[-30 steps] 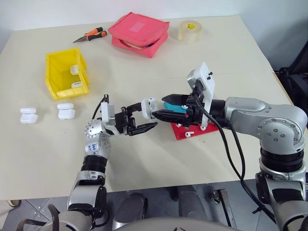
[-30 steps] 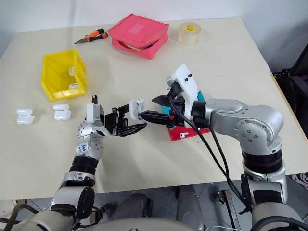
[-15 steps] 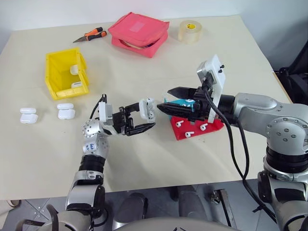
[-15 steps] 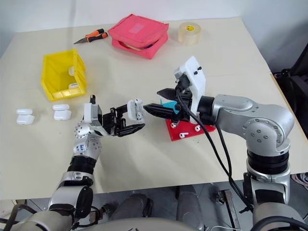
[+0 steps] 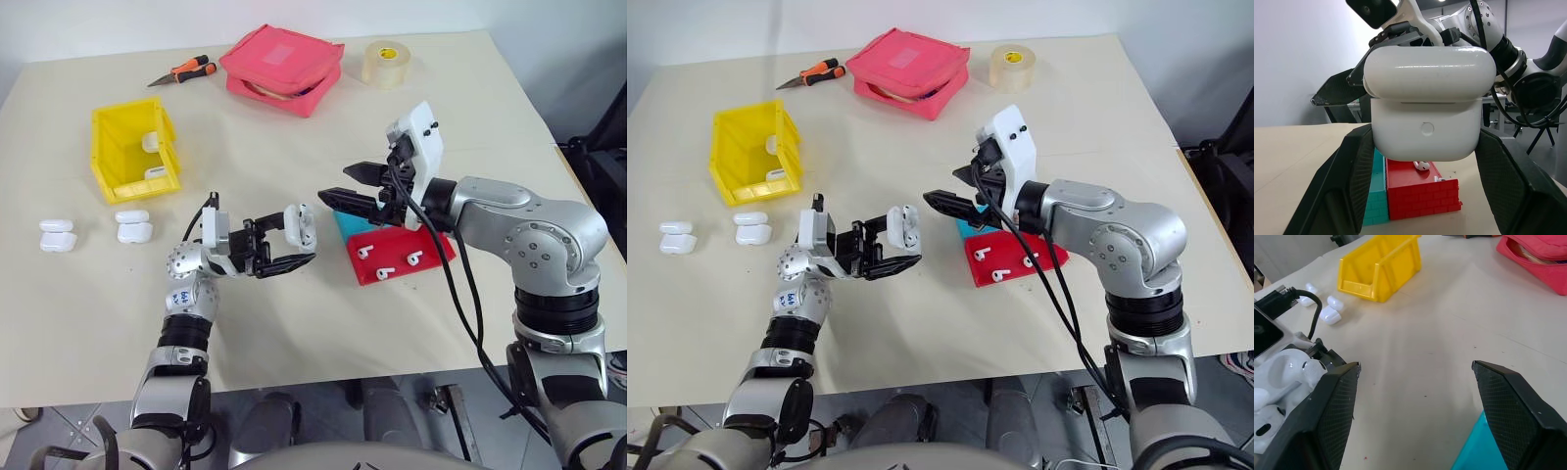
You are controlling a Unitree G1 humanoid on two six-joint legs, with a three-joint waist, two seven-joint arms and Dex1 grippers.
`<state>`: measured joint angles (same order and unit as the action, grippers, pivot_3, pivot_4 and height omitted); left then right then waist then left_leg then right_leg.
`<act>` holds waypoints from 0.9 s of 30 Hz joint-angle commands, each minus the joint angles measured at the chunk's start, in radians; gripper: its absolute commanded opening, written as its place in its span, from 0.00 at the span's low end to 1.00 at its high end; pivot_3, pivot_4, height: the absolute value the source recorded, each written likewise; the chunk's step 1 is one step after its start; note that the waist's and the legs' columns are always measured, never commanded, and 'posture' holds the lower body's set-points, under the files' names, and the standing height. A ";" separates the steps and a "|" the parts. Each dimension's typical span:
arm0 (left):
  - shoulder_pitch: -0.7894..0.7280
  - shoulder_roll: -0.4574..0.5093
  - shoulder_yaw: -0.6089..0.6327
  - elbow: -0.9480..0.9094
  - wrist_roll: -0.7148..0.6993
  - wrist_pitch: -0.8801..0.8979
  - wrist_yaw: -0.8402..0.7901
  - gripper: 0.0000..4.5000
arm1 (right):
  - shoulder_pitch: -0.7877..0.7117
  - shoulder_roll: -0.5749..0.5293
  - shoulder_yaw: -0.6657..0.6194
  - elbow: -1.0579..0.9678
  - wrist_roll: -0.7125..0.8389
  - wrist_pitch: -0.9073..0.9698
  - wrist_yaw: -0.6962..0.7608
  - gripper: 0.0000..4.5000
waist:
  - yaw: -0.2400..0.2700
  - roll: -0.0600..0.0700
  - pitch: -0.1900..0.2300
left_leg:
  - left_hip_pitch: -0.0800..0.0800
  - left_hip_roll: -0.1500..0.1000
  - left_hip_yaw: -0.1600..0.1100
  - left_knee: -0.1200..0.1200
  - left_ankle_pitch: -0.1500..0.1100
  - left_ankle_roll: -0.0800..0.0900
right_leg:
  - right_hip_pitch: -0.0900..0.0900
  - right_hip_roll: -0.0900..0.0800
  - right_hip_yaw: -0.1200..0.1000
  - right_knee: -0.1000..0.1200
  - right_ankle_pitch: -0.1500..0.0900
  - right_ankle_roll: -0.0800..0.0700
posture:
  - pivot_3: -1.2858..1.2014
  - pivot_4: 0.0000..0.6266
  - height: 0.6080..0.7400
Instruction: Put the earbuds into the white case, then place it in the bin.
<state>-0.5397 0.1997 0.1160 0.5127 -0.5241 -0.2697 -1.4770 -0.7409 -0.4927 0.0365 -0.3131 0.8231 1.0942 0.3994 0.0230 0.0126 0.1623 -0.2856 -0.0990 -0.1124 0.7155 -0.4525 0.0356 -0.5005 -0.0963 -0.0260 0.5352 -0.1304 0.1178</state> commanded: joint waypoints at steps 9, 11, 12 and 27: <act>-0.018 0.004 -0.005 -0.036 -0.015 0.003 0.004 0.61 | -0.008 0.023 -0.005 -0.091 0.026 0.014 0.054 0.84 | 0.000 0.000 0.000 | 0.000 0.000 0.000 0.000 0.000 0.000 | 0.000 0.000 0.000 0.000 0.000 0.000 | 0.52 0.24 1.00; -0.019 0.003 -0.006 -0.036 -0.016 0.002 0.004 0.61 | -0.006 0.025 -0.002 -0.094 0.023 0.016 0.059 0.84 | 0.000 0.000 0.000 | 0.000 0.000 0.000 0.000 0.000 0.000 | 0.000 0.000 0.000 0.000 0.000 0.000 | 0.52 0.24 1.00; -0.020 0.003 -0.006 -0.036 -0.016 0.002 0.004 0.61 | -0.004 0.025 0.000 -0.094 0.020 0.017 0.062 0.84 | 0.000 0.000 0.000 | 0.000 0.000 0.000 0.000 0.000 0.000 | 0.000 0.000 0.000 0.000 0.000 0.000 | 0.52 0.24 1.00; -0.011 -0.001 -0.006 -0.050 -0.023 0.004 0.007 0.61 | -0.024 0.056 -0.031 -0.026 -0.033 -0.029 0.054 0.84 | 0.000 0.000 0.000 | 0.000 0.000 0.000 0.000 0.000 0.000 | 0.000 0.000 0.000 0.000 0.000 0.000 | 0.52 0.24 1.00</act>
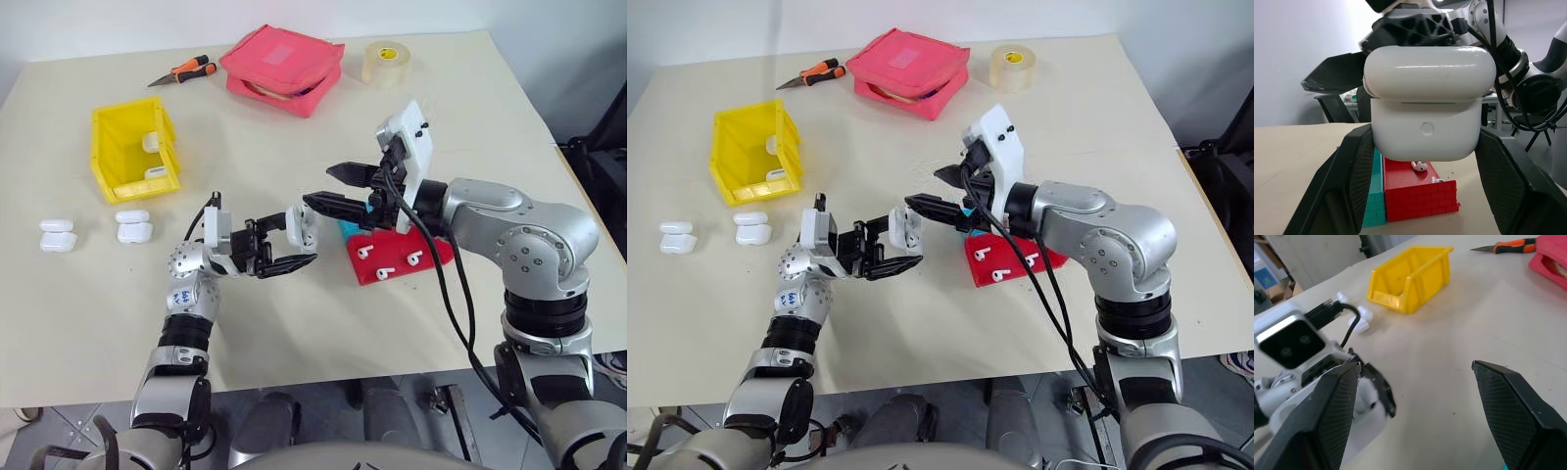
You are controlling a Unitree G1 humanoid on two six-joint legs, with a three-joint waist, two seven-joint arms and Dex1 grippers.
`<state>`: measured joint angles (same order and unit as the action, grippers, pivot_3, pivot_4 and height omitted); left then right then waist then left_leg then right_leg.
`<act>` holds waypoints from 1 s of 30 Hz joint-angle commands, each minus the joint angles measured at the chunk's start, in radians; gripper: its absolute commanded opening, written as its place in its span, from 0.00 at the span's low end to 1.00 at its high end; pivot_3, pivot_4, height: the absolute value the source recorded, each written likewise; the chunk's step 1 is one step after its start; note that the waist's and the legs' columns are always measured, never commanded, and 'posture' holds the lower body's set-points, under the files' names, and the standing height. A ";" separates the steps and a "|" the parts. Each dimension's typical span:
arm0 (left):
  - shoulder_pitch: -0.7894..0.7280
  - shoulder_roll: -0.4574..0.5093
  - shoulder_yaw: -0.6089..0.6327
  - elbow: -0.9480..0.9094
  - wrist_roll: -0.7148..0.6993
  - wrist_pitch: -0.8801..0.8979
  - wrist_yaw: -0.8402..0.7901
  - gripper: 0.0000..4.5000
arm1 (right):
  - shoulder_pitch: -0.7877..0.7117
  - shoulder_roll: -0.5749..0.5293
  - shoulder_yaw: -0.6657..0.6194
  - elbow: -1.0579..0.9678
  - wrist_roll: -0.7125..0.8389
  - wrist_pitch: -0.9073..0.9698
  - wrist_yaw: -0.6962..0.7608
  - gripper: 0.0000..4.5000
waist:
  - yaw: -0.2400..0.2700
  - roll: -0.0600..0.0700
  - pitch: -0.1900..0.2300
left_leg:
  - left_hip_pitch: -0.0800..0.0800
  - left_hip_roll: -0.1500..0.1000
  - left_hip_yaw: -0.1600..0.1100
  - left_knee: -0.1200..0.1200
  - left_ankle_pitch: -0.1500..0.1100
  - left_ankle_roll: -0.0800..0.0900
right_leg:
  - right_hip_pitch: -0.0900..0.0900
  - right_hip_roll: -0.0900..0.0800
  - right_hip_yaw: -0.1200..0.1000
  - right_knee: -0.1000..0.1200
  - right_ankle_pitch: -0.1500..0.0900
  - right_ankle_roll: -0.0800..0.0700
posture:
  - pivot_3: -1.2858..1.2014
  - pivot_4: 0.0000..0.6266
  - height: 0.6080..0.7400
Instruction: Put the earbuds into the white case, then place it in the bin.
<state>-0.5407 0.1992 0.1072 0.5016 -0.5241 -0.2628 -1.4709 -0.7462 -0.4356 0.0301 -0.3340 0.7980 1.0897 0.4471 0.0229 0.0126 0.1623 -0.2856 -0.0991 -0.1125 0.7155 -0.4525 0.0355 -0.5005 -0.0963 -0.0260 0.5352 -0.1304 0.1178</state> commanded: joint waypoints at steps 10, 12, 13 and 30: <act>-0.007 -0.001 0.004 -0.044 -0.021 -0.005 0.004 0.61 | 0.012 -0.020 0.019 -0.043 -0.031 -0.018 0.063 0.84 | -0.001 0.000 0.000 | 0.000 0.000 0.000 0.000 0.000 0.000 | 0.000 0.000 0.000 0.000 0.000 0.000 | 0.52 0.24 1.00; -0.007 0.001 0.005 -0.043 -0.021 -0.005 0.004 0.61 | 0.009 -0.019 0.014 -0.048 -0.026 -0.013 0.065 0.84 | -0.001 0.000 0.000 | 0.000 0.000 0.000 0.000 0.000 0.000 | 0.000 0.000 0.000 0.000 0.000 0.000 | 0.52 0.24 1.00; -0.008 0.001 0.005 -0.042 -0.020 -0.005 0.005 0.61 | 0.007 -0.020 0.012 -0.050 -0.025 -0.012 0.066 0.84 | -0.001 0.000 0.000 | 0.000 0.000 0.000 0.000 0.000 0.000 | 0.000 0.000 0.000 0.000 0.000 0.000 | 0.52 0.24 1.00; -0.009 0.029 -0.007 -0.033 -0.004 0.001 0.016 0.61 | 0.056 -0.124 -0.040 -0.084 -0.060 -0.002 0.047 0.84 | 0.001 0.000 0.000 | 0.000 0.000 0.000 0.000 0.000 0.000 | 0.000 0.000 0.000 0.000 0.000 0.000 | 0.52 0.24 1.00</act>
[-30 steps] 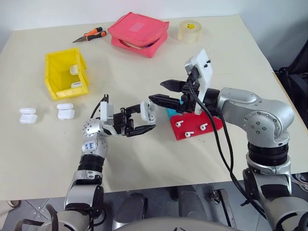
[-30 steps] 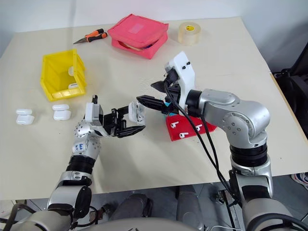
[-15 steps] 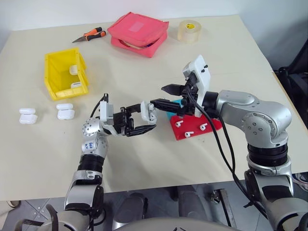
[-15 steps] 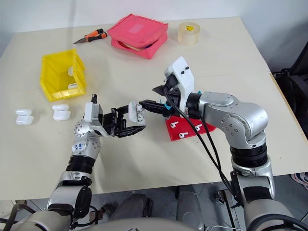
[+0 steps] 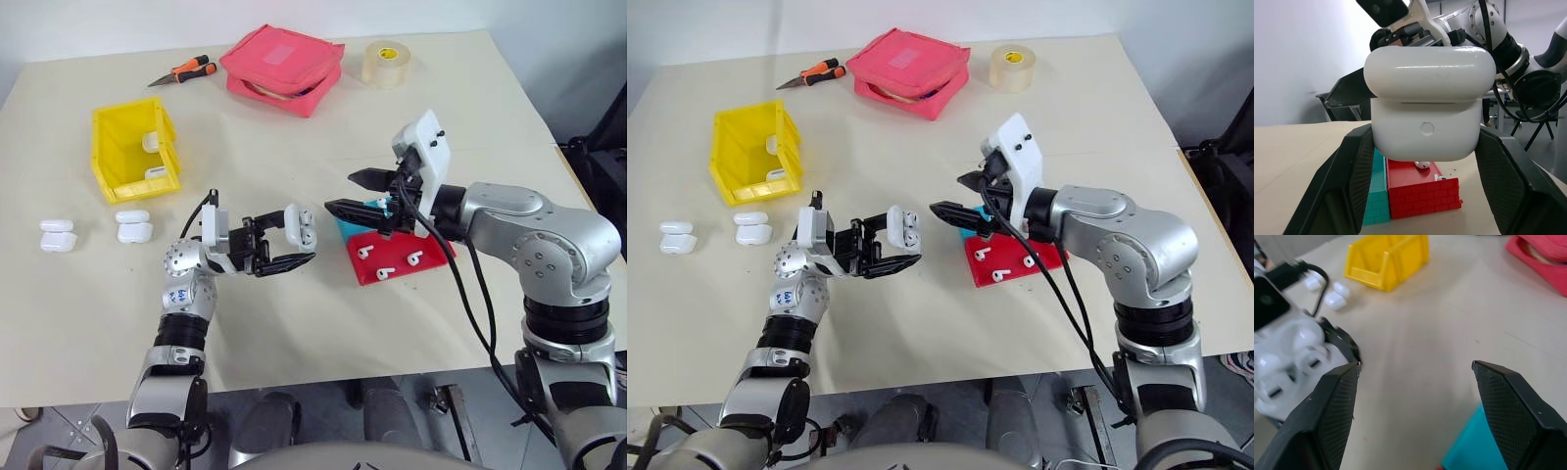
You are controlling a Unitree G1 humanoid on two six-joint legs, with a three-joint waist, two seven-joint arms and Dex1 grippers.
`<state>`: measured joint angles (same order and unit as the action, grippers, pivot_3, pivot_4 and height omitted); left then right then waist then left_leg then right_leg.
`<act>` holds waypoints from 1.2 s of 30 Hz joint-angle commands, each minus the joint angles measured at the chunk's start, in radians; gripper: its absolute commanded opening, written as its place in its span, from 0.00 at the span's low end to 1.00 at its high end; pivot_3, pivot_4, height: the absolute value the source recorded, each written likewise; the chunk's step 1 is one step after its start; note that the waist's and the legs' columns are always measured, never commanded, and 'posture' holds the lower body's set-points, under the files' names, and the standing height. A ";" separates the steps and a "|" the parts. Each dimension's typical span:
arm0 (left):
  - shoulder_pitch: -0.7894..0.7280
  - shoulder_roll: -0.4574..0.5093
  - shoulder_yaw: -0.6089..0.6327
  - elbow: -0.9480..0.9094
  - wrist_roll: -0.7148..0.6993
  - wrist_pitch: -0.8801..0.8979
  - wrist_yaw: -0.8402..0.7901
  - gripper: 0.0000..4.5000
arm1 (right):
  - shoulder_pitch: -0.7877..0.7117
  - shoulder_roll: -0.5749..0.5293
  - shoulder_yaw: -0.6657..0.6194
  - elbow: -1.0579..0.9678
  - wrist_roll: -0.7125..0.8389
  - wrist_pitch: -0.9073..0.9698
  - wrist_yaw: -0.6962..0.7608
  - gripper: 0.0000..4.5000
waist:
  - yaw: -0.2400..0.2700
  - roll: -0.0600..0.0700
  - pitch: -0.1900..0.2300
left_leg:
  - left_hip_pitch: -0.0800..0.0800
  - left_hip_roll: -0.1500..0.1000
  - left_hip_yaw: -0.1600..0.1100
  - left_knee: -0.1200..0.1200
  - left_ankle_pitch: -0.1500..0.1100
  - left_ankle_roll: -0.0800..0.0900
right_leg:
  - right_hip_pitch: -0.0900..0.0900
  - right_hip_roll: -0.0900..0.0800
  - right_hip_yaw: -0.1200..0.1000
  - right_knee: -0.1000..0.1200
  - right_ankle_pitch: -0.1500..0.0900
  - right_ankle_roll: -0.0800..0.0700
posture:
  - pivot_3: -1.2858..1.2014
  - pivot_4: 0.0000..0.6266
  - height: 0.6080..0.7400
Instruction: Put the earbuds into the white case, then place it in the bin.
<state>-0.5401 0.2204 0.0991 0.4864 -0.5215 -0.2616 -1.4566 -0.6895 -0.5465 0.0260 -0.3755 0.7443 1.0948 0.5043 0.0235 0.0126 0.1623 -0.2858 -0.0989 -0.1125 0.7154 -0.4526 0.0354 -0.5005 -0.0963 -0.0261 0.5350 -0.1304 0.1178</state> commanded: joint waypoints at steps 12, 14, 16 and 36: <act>-0.048 0.103 -0.087 -0.040 0.178 0.014 0.139 0.61 | -0.099 -0.085 -0.085 -0.213 0.109 0.201 -0.076 0.34 | 0.002 0.000 0.000 | -0.001 0.000 0.000 0.000 0.000 0.000 | 0.000 0.000 0.000 0.000 0.000 0.000 | 0.52 0.24 1.00; -0.057 0.106 -0.093 -0.047 0.189 0.026 0.165 0.61 | -0.138 -0.073 -0.066 -0.224 0.119 0.250 -0.093 0.19 | 0.002 0.000 0.000 | -0.001 0.000 0.000 0.000 0.000 0.000 | 0.000 0.000 0.000 0.000 0.000 0.000 | 0.52 0.24 1.00; -0.068 0.112 -0.101 -0.059 0.199 0.049 0.187 0.61 | -0.186 -0.041 -0.041 -0.227 0.123 0.300 -0.122 0.04 | 0.001 0.000 0.000 | -0.001 0.001 0.000 0.000 0.000 0.000 | 0.000 0.000 0.000 0.000 0.000 0.000 | 0.52 0.24 1.00; -0.106 0.187 -0.144 -0.152 0.239 0.145 0.246 0.61 | -0.259 -0.004 0.254 -0.126 -0.070 0.229 -0.056 0.00 | -0.006 0.000 0.000 | -0.001 -0.002 0.000 0.000 0.000 0.000 | -0.002 -0.001 -0.007 0.001 0.000 -0.001 | 0.52 0.24 1.00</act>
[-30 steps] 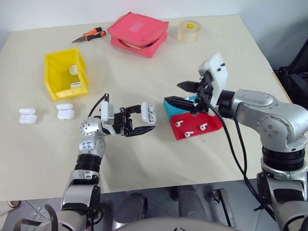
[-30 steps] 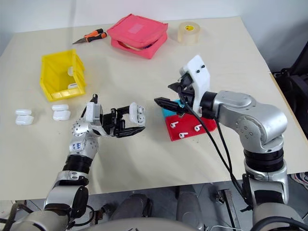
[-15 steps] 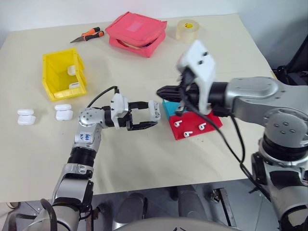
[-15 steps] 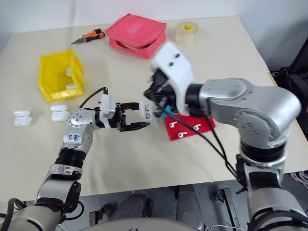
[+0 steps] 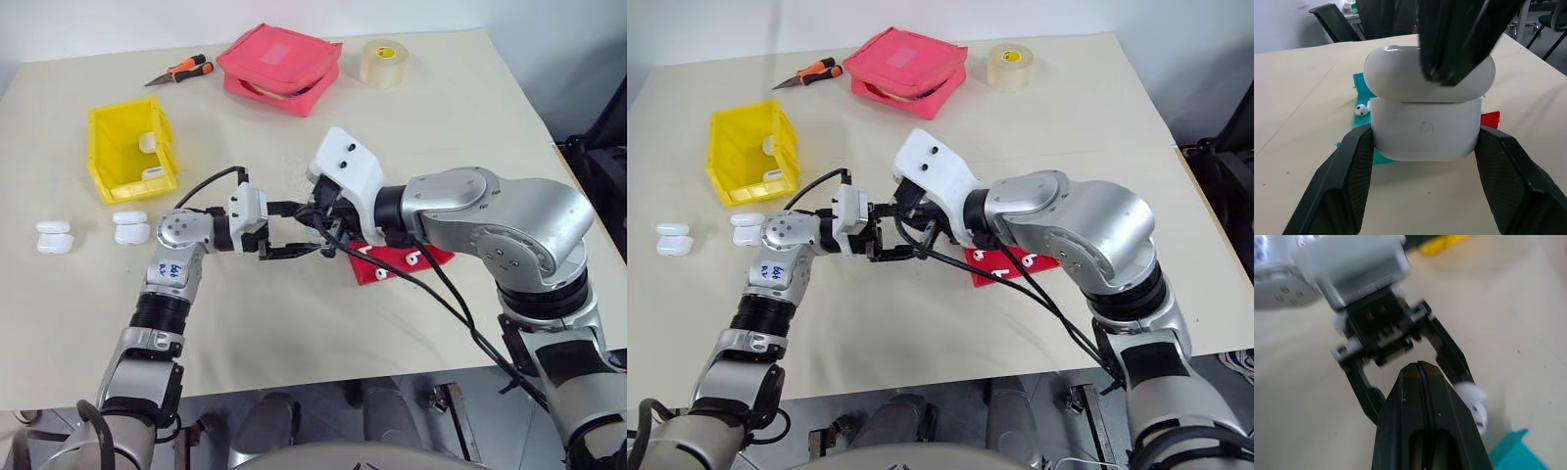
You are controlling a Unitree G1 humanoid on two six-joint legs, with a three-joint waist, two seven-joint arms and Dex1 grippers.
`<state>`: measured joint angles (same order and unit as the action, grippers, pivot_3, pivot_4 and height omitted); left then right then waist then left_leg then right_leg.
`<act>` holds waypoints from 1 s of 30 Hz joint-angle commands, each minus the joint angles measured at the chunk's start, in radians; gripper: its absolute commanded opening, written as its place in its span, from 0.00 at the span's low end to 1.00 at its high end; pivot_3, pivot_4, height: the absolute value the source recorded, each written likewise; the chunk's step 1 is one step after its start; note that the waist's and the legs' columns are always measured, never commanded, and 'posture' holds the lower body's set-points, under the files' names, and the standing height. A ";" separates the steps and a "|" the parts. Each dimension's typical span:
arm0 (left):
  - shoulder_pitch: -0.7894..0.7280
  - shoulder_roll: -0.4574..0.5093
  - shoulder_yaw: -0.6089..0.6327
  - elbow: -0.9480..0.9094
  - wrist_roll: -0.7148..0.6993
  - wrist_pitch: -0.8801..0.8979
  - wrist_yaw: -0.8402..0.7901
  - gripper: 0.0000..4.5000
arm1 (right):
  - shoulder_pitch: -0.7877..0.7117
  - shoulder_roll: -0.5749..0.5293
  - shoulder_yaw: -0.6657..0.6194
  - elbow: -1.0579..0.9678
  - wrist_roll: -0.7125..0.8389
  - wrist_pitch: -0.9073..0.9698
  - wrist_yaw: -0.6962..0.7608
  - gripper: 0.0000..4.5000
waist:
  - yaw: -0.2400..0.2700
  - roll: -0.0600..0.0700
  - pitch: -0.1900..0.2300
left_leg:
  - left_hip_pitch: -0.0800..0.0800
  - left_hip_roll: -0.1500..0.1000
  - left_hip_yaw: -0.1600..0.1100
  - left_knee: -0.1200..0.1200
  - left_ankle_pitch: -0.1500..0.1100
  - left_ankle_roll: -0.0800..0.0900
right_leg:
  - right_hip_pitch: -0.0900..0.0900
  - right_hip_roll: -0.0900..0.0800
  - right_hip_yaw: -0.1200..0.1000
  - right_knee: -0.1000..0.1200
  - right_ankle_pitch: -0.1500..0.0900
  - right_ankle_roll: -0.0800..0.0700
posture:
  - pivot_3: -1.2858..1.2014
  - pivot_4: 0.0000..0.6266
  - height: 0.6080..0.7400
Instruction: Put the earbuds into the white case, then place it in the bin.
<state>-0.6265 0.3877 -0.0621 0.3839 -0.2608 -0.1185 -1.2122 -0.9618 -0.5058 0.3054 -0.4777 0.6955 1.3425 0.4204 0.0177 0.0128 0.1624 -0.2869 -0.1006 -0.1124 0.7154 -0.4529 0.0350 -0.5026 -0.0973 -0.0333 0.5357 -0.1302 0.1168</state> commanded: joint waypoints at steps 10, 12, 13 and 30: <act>-0.054 0.065 0.047 -0.046 -0.035 0.017 0.018 0.61 | 0.105 -0.181 -0.070 -0.020 -0.066 -0.077 0.097 0.00 | 0.004 0.000 0.000 | 0.000 0.002 0.000 0.000 0.000 0.000 | 0.001 -0.001 -0.001 0.000 0.000 0.000 | 0.52 0.24 1.00; -0.063 0.070 0.069 -0.044 -0.032 0.023 0.059 0.61 | 0.147 -0.180 -0.132 -0.022 -0.069 -0.158 0.119 0.00 | 0.005 0.000 0.000 | 0.000 0.002 0.000 0.000 0.000 0.000 | 0.001 -0.001 -0.001 -0.001 0.000 0.000 | 0.52 0.24 1.00; -0.065 0.069 0.081 -0.046 -0.032 0.028 0.085 0.61 | 0.171 -0.187 -0.161 -0.026 -0.068 -0.200 0.138 0.00 | 0.005 0.000 0.000 | 0.000 0.002 0.000 0.000 0.000 0.000 | 0.001 -0.001 -0.001 -0.001 0.000 0.000 | 0.52 0.24 1.00; -0.052 0.044 0.362 -0.037 0.012 0.073 0.756 0.61 | 0.459 -0.259 -0.493 0.104 0.063 -0.703 0.611 0.88 | 0.005 0.000 0.000 | 0.002 0.002 0.000 0.000 0.000 -0.001 | 0.003 0.001 -0.001 -0.001 0.000 0.000 | 0.52 0.24 1.00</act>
<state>-0.6684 0.4103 0.2668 0.3689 -0.2623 -0.0314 -0.4993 -0.4911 -0.7460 -0.1642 -0.3761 0.7447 0.6599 1.0044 0.0230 0.0127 0.1629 -0.2850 -0.0982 -0.1120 0.7151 -0.4533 0.0343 -0.5001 -0.0967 -0.0344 0.5344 -0.1298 0.1164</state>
